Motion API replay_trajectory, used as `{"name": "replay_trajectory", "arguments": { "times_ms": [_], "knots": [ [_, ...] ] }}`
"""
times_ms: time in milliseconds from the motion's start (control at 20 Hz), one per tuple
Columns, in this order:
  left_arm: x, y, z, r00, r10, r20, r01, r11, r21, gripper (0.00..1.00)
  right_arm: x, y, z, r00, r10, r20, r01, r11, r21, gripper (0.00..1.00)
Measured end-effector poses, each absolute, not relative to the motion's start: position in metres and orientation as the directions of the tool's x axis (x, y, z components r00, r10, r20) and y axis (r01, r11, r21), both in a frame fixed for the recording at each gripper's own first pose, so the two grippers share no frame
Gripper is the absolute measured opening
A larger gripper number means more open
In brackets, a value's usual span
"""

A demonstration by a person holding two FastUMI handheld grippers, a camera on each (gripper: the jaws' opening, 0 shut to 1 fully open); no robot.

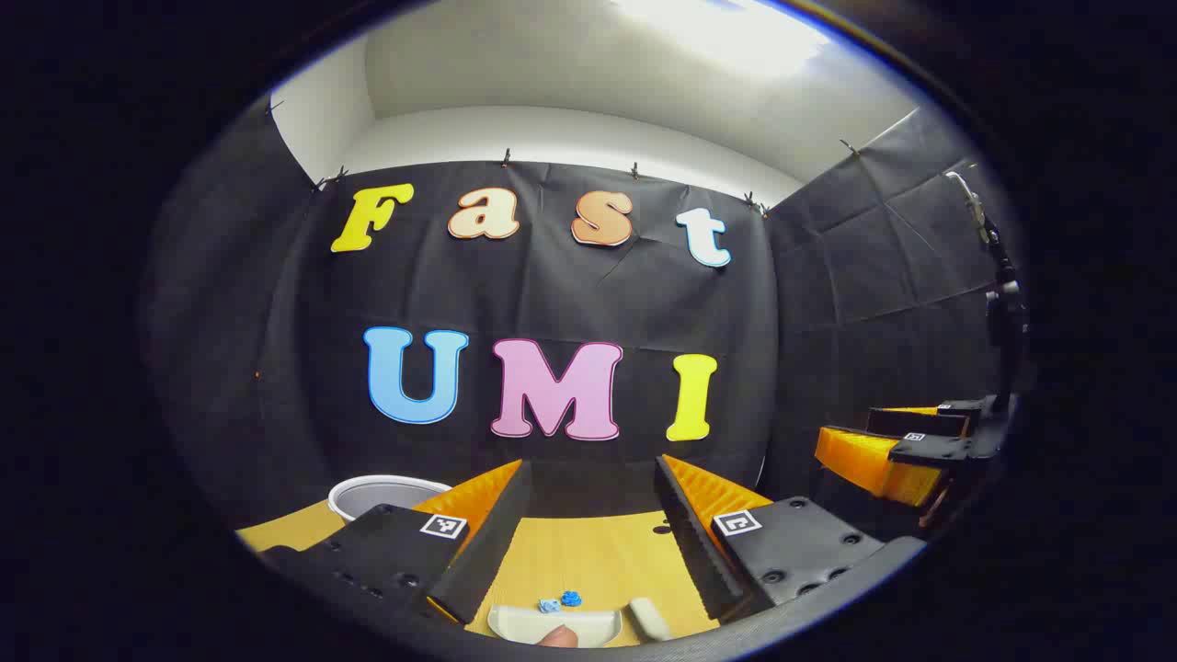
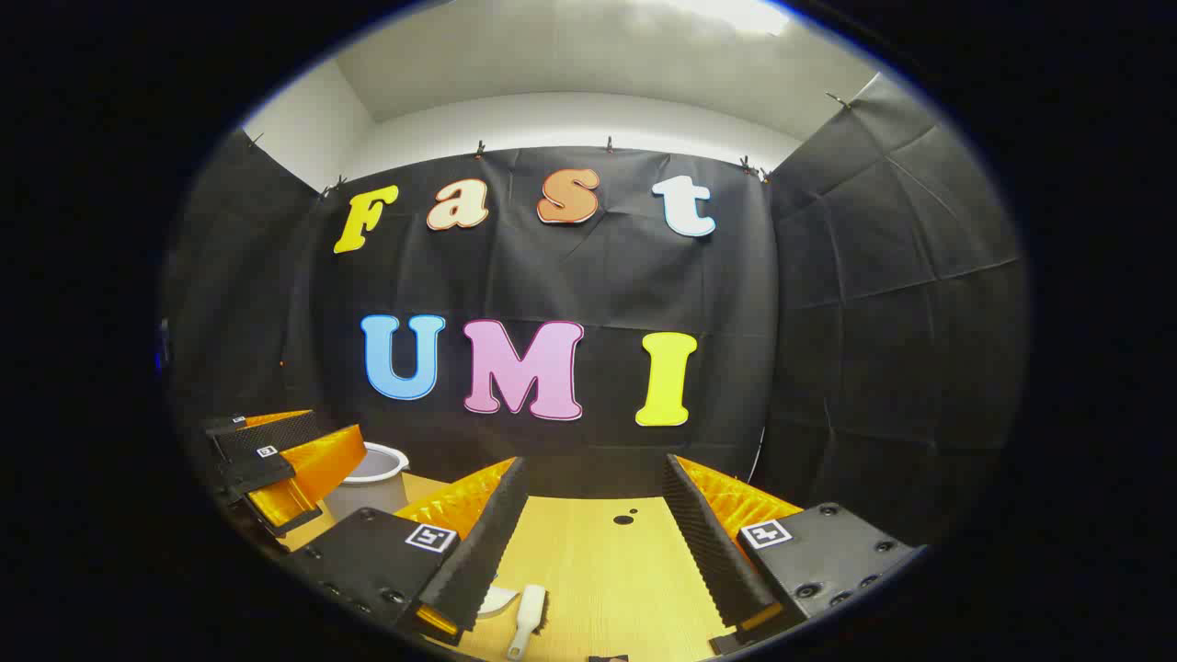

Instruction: Pick up the small broom and dustpan from the desktop, sweep the trash into the dustpan with the broom, and then empty the trash into the garbage bin.

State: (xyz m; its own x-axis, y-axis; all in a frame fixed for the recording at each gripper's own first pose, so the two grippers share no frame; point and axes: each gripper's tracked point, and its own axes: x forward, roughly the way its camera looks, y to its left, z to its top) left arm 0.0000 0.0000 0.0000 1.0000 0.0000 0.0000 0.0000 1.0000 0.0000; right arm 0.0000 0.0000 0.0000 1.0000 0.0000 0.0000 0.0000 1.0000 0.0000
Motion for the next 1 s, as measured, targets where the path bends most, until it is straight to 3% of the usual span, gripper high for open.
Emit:
{"name": "replay_trajectory", "arguments": {
  "times_ms": [50,150,550,600,1000],
  "knots": [
    [0.000,0.002,0.000,1.000,0.002,-0.005,-0.002,1.000,-0.002,0.80,0.001,0.001,0.000,1.000,0.004,0.000,-0.004,1.000,-0.001,0.96],
    [-0.001,0.006,0.000,1.000,0.013,-0.018,-0.013,1.000,-0.019,0.80,0.002,0.004,0.003,1.000,0.015,0.004,-0.015,1.000,-0.008,0.96],
    [-0.006,0.014,-0.008,0.996,0.047,-0.078,-0.047,0.999,0.000,0.80,0.000,0.015,0.002,0.999,0.039,0.011,-0.039,0.999,-0.018,0.96],
    [-0.005,0.013,-0.009,0.996,0.044,-0.081,-0.044,0.999,-0.001,0.80,-0.001,0.015,0.001,0.999,0.038,0.008,-0.038,0.999,-0.019,0.89],
    [-0.002,0.019,-0.030,0.985,0.048,-0.166,-0.056,0.997,-0.044,0.80,-0.001,0.012,-0.007,1.000,0.018,-0.022,-0.019,0.999,-0.037,0.89]
  ]
}}
